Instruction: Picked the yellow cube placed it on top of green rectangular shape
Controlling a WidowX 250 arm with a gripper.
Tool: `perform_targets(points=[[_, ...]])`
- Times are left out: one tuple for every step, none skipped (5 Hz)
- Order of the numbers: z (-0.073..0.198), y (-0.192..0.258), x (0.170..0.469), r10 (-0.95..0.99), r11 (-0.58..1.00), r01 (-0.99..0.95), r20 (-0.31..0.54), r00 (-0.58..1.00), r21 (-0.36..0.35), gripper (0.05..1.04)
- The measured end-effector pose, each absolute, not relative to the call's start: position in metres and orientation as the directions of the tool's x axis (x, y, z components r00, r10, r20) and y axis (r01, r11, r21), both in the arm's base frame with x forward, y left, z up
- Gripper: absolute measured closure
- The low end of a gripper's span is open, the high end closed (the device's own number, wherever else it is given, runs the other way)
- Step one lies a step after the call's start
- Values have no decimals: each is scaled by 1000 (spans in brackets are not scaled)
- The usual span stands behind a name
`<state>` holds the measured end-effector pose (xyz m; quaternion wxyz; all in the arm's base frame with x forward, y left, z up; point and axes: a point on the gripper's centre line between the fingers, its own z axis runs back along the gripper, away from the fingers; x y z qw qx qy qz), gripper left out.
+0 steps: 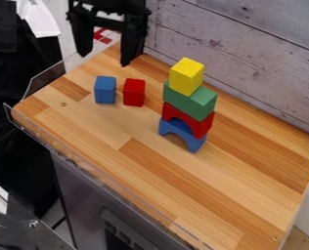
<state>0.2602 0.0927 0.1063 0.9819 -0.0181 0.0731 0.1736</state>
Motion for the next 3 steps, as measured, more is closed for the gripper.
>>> perform_targets(points=[[97, 95, 258, 416, 907, -421, -137, 899, -6, 83], [96, 95, 259, 423, 904, -428, -129, 897, -6, 83], [96, 95, 259, 423, 904, -428, -129, 897, -6, 83]])
